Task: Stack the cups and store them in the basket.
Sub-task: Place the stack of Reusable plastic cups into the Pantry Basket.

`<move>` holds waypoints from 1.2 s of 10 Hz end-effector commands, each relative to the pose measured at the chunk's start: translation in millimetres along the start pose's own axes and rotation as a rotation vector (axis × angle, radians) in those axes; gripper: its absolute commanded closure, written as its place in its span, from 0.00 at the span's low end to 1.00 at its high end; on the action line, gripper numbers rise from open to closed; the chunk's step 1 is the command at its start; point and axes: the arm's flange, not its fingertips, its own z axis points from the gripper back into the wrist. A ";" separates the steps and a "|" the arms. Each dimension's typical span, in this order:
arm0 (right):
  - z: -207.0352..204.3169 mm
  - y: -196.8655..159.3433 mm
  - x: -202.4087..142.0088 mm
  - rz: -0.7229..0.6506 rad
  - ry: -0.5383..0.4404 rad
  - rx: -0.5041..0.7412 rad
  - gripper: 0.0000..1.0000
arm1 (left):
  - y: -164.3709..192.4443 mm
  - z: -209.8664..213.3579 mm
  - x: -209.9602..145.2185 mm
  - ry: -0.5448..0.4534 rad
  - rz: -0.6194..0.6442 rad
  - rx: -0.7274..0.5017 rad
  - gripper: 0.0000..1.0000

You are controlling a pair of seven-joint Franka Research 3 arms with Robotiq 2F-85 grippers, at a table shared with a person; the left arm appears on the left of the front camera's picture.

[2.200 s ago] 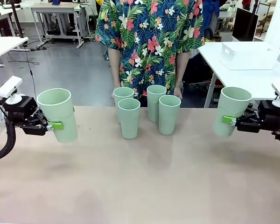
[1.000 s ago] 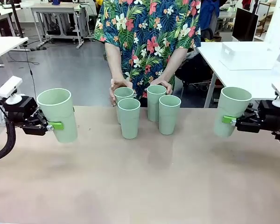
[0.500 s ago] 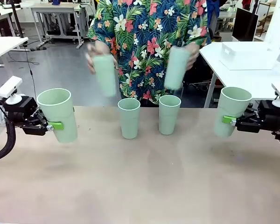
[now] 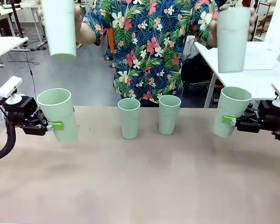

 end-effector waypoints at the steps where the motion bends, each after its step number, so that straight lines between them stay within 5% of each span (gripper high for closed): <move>1: -0.6 0.2 1.7 0.004 0.001 0.000 0.15 | -1.0 0.7 1.5 -0.005 -0.001 -0.002 0.15; 12: -0.6 0.2 1.7 0.004 0.001 0.000 0.15 | -1.0 0.7 1.5 -0.005 -0.001 -0.002 0.15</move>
